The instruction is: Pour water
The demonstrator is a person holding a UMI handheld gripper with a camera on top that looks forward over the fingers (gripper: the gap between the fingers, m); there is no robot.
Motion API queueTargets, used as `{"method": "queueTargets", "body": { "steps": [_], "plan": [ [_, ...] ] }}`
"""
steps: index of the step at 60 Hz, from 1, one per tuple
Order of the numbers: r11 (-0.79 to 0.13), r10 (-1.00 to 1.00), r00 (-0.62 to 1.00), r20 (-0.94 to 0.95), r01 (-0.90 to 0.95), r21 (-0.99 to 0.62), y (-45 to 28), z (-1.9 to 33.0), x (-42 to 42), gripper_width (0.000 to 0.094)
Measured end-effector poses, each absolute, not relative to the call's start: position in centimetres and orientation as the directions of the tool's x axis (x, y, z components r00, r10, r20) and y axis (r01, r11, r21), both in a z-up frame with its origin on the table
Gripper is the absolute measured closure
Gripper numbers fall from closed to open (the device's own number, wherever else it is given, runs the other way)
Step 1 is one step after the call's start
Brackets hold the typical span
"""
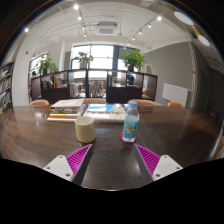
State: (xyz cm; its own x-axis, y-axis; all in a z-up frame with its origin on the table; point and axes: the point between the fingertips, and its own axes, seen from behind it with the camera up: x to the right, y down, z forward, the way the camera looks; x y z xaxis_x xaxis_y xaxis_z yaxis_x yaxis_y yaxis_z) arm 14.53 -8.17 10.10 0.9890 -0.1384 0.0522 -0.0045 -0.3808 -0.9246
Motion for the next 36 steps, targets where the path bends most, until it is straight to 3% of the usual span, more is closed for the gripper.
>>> {"method": "queueTargets", "body": {
  "steps": [12, 36],
  "plan": [
    [-0.302, -0.106, 0.994, -0.003, -0.035, -0.953, -11.3, 13.5, 9.1, 0.0075],
    [-0.263, -0.022, 0.999, 0.042, 0.035, -0.964, -14.7, 15.9, 0.8, 0.0077]
  ]
}}
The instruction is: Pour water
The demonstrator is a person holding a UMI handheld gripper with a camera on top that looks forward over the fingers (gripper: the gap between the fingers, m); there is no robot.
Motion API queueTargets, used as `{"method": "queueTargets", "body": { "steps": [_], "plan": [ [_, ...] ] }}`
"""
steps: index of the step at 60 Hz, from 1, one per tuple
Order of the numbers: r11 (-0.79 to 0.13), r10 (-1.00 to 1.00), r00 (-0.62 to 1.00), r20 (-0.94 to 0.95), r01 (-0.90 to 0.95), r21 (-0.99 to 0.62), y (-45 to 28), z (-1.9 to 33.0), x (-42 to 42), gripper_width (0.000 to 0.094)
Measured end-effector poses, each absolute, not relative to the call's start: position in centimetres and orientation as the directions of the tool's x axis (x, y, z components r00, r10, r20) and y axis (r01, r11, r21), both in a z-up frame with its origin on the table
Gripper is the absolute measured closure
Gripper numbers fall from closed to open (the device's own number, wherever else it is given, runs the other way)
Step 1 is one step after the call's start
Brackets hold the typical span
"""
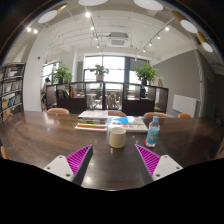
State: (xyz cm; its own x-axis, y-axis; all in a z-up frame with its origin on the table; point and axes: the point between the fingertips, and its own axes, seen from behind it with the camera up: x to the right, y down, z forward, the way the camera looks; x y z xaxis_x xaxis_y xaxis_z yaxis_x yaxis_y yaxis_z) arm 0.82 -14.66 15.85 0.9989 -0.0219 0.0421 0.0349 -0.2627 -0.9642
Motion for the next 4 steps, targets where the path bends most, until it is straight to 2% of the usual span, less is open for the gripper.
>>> {"method": "queueTargets", "body": {
  "steps": [4],
  "plan": [
    [-0.245, -0.009, 0.999, 0.044, 0.041, -0.969, -14.6, 16.2, -0.3, 0.0078]
  ]
}}
